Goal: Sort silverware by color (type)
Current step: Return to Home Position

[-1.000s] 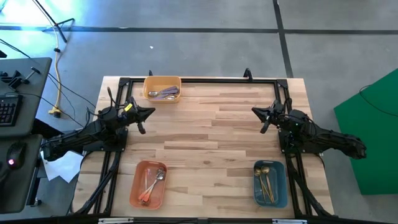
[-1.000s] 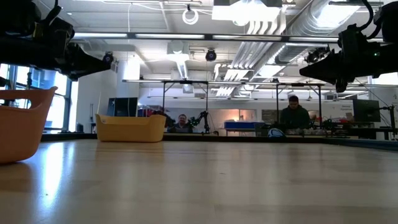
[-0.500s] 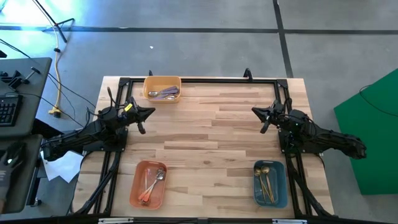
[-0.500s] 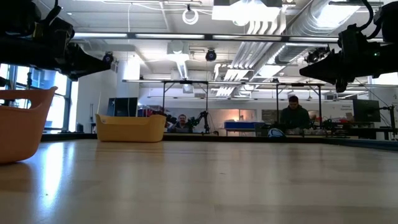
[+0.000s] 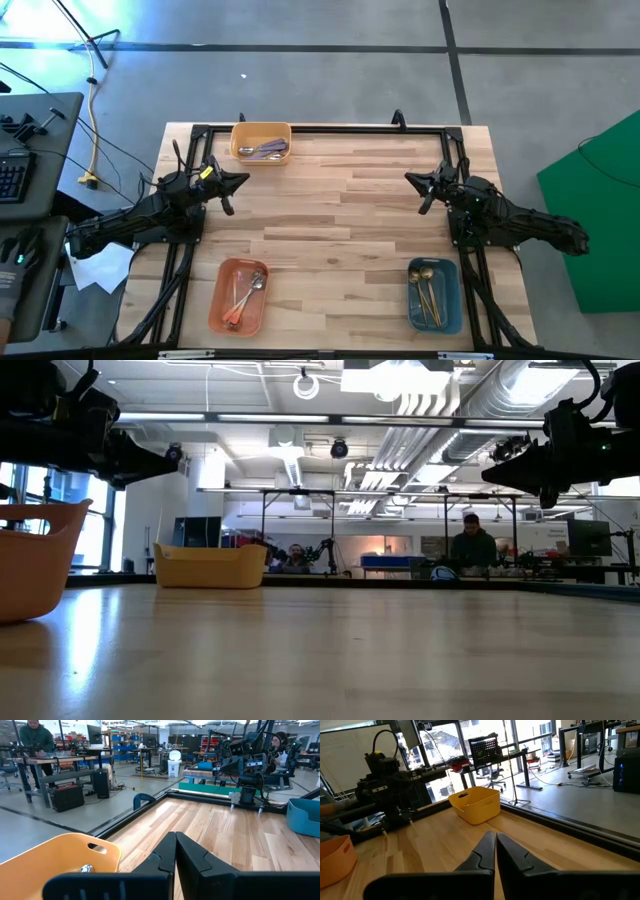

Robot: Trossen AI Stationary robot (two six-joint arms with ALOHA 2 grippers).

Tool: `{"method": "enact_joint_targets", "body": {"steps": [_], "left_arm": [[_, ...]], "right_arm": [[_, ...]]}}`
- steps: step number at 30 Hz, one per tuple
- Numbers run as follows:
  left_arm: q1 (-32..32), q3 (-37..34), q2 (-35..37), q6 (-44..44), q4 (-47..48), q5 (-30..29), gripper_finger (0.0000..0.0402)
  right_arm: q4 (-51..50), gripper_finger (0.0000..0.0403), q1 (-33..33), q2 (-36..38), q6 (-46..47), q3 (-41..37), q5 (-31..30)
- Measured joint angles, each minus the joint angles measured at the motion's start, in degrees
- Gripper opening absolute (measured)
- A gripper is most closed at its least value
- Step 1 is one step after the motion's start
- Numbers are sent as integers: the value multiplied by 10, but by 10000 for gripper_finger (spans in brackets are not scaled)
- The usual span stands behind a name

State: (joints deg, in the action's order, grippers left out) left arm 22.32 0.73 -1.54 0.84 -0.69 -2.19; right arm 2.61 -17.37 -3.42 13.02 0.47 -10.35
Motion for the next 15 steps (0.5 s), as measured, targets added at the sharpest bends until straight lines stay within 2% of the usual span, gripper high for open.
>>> {"method": "enact_joint_targets", "body": {"steps": [15], "left_arm": [[0,0,0,0,0,0,3]], "right_arm": [[0,0,0,0,0,0,0]]}}
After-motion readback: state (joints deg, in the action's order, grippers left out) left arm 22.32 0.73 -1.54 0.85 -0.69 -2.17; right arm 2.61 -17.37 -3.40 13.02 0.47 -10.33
